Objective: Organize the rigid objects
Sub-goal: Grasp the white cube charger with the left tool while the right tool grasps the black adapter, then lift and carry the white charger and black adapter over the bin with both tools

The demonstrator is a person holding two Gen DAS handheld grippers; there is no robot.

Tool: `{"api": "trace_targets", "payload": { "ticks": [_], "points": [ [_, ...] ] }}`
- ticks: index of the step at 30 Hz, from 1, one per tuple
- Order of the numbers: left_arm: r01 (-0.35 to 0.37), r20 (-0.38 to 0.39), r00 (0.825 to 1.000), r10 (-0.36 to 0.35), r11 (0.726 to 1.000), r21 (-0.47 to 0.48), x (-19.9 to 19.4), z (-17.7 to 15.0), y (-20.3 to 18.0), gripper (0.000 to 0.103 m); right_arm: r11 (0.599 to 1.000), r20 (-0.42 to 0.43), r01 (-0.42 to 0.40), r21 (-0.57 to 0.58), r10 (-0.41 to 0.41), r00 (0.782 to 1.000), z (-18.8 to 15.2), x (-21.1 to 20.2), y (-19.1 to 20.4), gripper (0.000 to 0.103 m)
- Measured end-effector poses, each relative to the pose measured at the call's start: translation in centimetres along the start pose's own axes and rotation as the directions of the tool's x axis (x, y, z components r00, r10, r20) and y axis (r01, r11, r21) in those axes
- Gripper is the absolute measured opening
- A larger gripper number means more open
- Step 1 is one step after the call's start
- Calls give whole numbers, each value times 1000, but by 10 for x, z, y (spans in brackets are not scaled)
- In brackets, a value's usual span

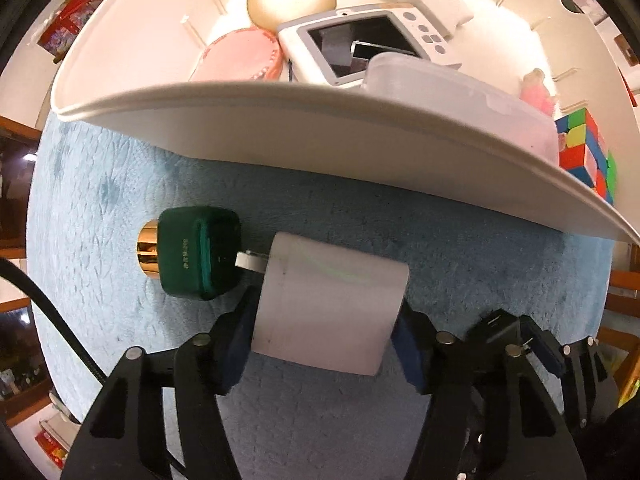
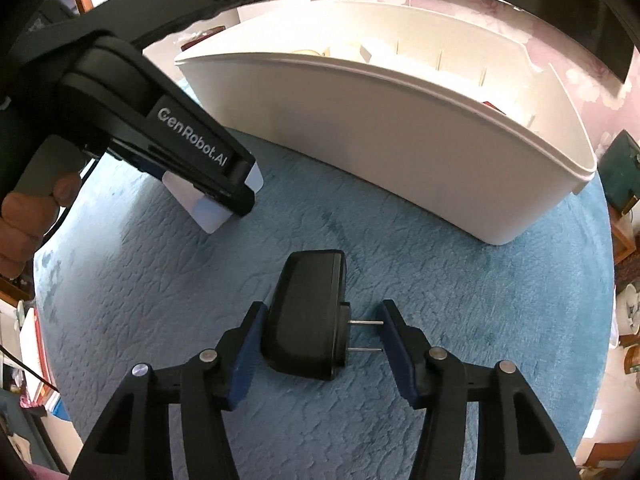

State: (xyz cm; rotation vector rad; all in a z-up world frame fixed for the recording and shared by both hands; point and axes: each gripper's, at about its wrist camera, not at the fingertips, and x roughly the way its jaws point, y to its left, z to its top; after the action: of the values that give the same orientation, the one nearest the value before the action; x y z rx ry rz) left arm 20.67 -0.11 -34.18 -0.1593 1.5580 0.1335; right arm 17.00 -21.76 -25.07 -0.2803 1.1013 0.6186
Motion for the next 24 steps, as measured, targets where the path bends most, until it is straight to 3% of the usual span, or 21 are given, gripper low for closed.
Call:
{"api": "trace_targets", "payload": {
  "ticks": [8, 16, 24],
  "points": [
    [-5, 17, 1000, 5, 1000, -23, -4, -8, 1, 64, 998, -61, -49, 36, 51, 997, -12, -13, -2, 57],
    [-14, -27, 1000, 12, 997, -72, -9, -53, 11, 63, 992, -132, -88, 89, 100, 986, -28, -27, -2, 57],
    [-27, -48, 999, 23, 994, -103, -24, -98, 30, 59, 986, -136, -116, 122, 133, 982, -33, -47, -17, 56]
  ]
}}
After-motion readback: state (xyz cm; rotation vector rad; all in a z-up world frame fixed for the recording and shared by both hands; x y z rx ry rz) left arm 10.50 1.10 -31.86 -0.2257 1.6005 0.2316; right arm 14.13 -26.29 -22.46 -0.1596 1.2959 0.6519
